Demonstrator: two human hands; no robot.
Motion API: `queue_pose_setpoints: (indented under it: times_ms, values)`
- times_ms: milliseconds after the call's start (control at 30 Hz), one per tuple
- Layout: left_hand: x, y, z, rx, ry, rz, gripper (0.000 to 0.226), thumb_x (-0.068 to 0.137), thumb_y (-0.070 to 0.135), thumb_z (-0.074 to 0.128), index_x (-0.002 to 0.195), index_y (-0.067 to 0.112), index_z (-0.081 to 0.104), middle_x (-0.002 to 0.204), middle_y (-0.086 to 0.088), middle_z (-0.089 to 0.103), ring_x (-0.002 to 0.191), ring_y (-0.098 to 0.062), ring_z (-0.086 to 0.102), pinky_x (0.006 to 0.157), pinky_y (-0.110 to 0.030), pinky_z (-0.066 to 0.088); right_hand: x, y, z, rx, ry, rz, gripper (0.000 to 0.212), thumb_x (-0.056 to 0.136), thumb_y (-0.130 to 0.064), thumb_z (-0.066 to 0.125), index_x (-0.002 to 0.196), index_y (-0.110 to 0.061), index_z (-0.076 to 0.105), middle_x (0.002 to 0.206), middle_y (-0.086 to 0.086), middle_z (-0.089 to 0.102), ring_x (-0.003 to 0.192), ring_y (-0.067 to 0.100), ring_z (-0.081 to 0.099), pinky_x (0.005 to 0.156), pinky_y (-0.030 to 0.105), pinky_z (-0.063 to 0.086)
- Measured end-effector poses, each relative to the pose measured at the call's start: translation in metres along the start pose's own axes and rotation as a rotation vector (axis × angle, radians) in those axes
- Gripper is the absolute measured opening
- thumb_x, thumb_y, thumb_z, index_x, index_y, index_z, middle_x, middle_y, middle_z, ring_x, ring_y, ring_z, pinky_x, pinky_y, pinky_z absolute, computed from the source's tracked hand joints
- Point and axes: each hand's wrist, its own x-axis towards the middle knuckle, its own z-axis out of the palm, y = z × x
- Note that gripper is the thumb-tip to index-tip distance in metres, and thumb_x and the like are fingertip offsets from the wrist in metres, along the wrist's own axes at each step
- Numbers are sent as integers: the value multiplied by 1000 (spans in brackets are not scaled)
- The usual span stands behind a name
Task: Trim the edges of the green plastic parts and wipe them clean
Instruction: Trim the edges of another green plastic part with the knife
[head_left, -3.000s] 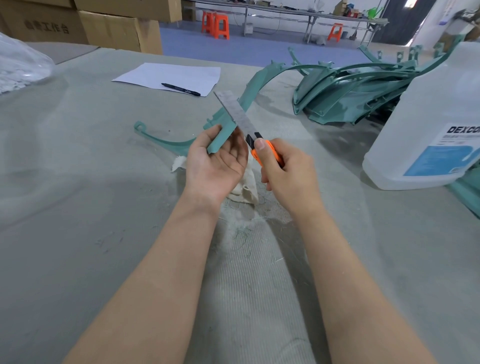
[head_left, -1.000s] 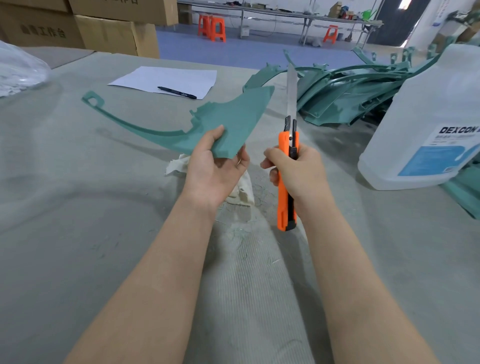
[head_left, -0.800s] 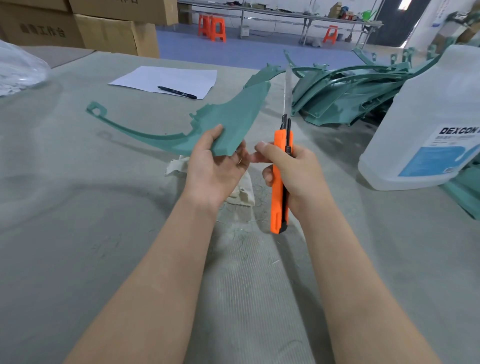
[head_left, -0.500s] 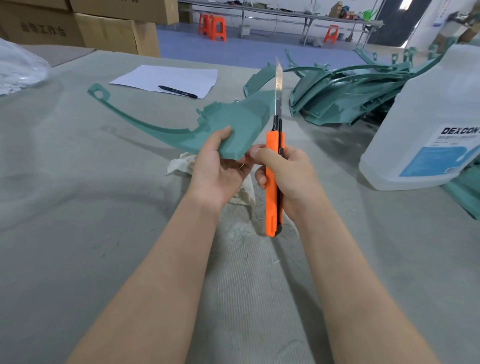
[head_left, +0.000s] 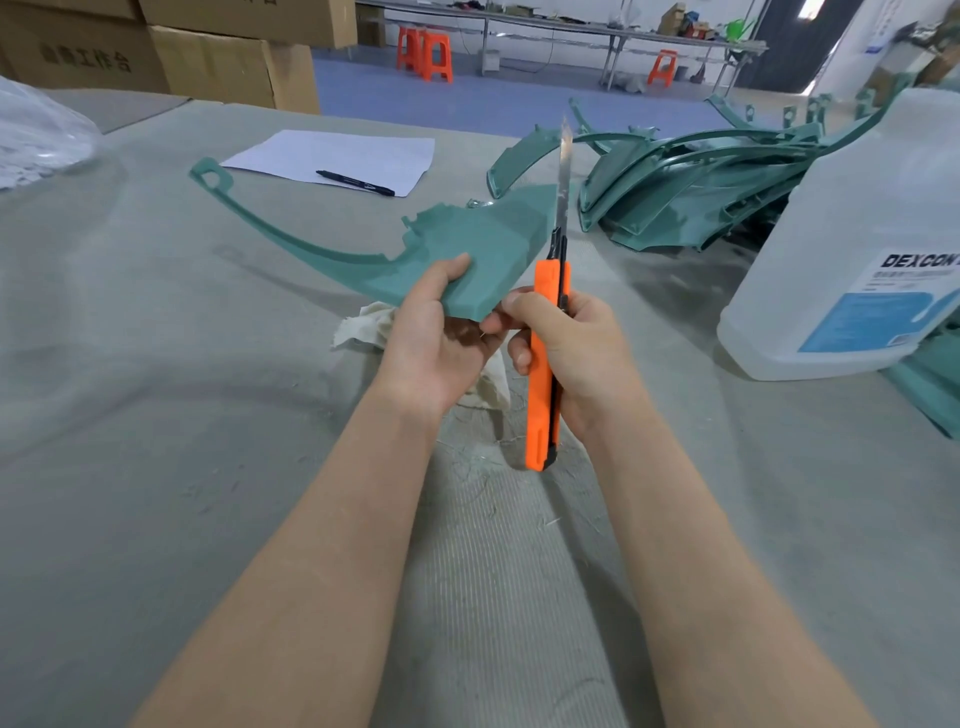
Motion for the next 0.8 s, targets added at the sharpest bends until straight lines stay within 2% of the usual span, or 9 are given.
queue_pose_setpoints:
  times_ms: [67,300,500,633,733,800]
  values:
    - [0,-1,1,8,1,-3,23,94,23,46,101,3,55,58,-5,60,43,-14,38,55,-32,36,0,0,0,-9,6,4,25,90,0,53,67,-8,60,57,1,65,38,7,42,42,16,37]
    - [2,-1,0,-17,21,-33,29,91,25,49,108,2,53,56,-6,55,45,-18,39,53,-34,37,0,2,2,-32,23,8,24,91,-1,53,69,-9,60,57,1,62,39,7,41,43,17,36]
    - [1,0,-2,-135,74,-20,26,87,21,55,108,7,52,78,-9,54,56,-21,48,60,-35,39,2,2,-1,-38,58,-4,26,90,-1,54,65,-10,56,54,-2,62,38,8,41,42,17,35]
    - [0,1,0,-159,91,-11,16,87,20,55,96,7,58,75,-8,55,50,-19,48,63,-34,36,3,5,-2,-57,41,28,21,88,-3,58,68,-9,60,62,1,68,39,9,43,42,18,38]
    - [0,2,1,-158,88,-19,16,89,21,52,86,5,56,69,-10,51,46,-18,37,60,-35,30,3,5,-2,-40,-2,38,19,88,-5,60,70,-9,63,67,4,71,41,11,43,43,18,38]
    - [-1,3,1,-146,78,-15,18,90,22,50,84,5,53,69,-10,48,43,-16,33,57,-33,32,2,5,-2,-28,-52,37,18,90,-6,60,72,-9,65,69,4,72,40,10,43,44,17,38]
